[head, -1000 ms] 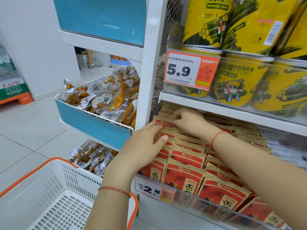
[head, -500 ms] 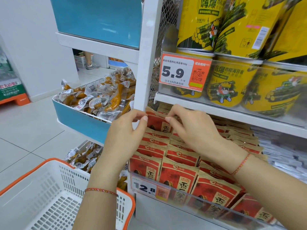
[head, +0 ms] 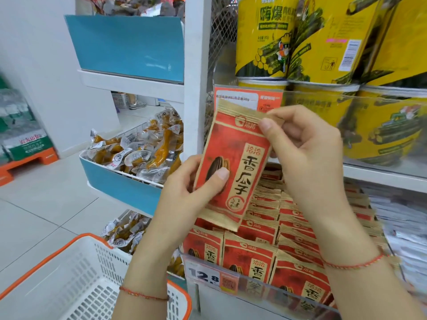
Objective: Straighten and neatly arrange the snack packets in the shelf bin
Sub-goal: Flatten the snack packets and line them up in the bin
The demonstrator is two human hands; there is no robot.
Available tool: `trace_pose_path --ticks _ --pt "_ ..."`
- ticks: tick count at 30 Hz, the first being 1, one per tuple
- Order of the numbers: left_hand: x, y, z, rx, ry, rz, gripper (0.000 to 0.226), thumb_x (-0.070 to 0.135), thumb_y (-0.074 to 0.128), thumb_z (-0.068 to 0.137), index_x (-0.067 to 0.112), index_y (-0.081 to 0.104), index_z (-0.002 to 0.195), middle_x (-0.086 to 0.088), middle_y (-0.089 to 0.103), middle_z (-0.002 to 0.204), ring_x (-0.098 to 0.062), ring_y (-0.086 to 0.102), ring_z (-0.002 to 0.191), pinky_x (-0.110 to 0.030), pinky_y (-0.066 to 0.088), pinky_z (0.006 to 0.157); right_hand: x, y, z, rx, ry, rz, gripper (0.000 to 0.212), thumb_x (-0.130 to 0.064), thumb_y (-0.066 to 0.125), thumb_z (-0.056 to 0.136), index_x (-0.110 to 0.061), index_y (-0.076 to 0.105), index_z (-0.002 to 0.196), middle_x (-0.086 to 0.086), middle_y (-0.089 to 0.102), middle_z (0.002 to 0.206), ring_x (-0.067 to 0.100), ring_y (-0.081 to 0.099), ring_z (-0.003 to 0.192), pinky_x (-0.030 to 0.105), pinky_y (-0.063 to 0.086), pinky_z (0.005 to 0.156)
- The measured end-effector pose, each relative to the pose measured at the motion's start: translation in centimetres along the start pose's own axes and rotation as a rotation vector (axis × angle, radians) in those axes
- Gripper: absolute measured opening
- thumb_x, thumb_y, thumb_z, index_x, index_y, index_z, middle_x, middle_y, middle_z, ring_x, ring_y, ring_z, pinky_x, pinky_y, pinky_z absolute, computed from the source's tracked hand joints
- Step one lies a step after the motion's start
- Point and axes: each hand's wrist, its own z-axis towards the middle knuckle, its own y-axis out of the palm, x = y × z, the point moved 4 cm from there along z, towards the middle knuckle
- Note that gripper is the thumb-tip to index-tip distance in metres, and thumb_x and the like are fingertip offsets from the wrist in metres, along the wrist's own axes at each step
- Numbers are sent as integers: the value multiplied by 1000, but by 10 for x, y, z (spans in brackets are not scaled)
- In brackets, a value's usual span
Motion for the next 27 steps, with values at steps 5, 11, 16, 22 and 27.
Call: trace_pose_path --ticks 5,11,16,22,27 --pt "-7 15 1 8 -96 -53 37 36 70 80 14 64 109 -6 76 97 -23 74 87 -33 60 74 32 -1 -7 -84 328 252 15 -23 58 94 -20 59 109 -1 75 78 10 72 75 26 57 65" --pt "-10 34 -7 103 -95 -66 32 39 63 83 14 63 102 1 72 82 -17 71 75 -26 57 64 49 -9 -15 -216 440 429 17 -16 55 95 -20 69 104 -5 76 87 10 72 82 21 55 70" --pt "-10 48 -13 106 -144 -119 38 37 56 82 10 61 109 -10 75 94 -20 73 78 -27 58 65 53 -16 -20 -249 462 464 22 -12 52 95 -21 70 105 -5 76 89 7 71 80 15 52 67" --pt "-6 49 -19 140 -128 -127 39 39 53 82 13 61 110 -2 77 91 -17 74 77 -22 56 62 47 -13 -22 -289 440 438 28 -19 45 100 -30 70 100 -4 76 89 11 72 82 18 54 66" --pt "-9 43 -20 165 -101 -156 36 37 54 84 15 63 110 -3 77 93 -19 74 80 -22 56 62 43 -9 -21 -307 466 433 29 -16 42 100 -25 70 100 -4 76 88 10 72 78 15 53 62"
